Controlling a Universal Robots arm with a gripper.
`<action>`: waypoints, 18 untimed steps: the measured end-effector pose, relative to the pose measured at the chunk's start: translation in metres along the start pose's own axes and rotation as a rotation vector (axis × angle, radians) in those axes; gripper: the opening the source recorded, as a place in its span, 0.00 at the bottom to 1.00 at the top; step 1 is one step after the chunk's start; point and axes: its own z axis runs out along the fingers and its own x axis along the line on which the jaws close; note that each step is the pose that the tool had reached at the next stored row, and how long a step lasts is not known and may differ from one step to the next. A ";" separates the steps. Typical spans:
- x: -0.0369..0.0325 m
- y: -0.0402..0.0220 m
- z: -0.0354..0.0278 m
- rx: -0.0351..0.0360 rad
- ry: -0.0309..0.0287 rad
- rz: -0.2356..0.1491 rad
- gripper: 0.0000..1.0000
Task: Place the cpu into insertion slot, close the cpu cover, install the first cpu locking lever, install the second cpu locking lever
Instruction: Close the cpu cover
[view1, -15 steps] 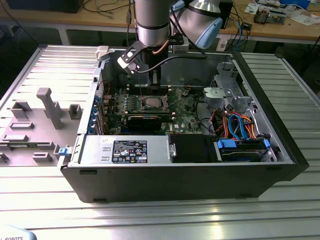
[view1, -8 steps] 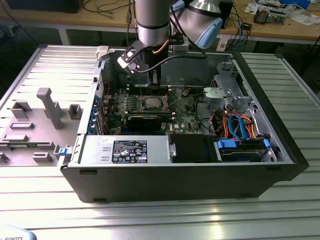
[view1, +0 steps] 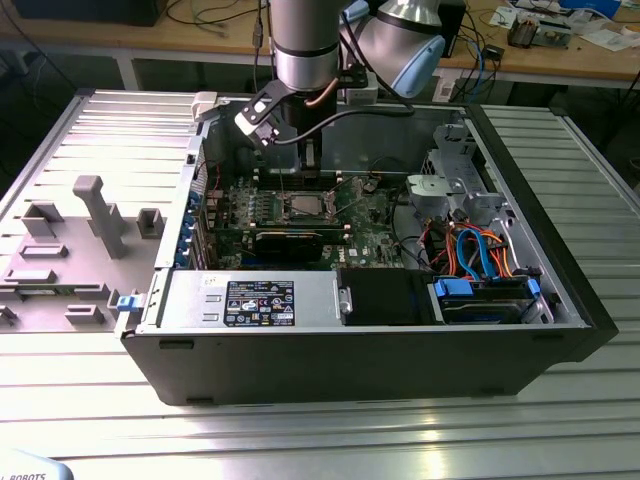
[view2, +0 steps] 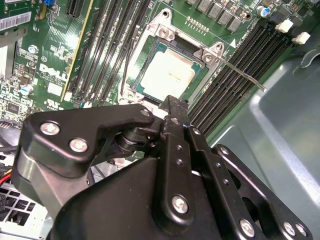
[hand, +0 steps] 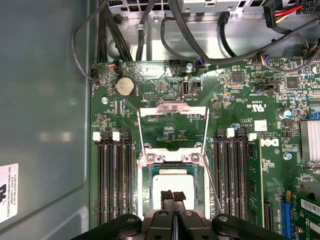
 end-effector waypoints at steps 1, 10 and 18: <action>0.0000 0.0000 0.0000 0.0000 0.0000 0.000 0.11; 0.0001 0.0002 -0.0030 0.0000 0.0001 0.000 0.11; 0.0003 0.0006 -0.0076 0.0000 0.0001 0.000 0.11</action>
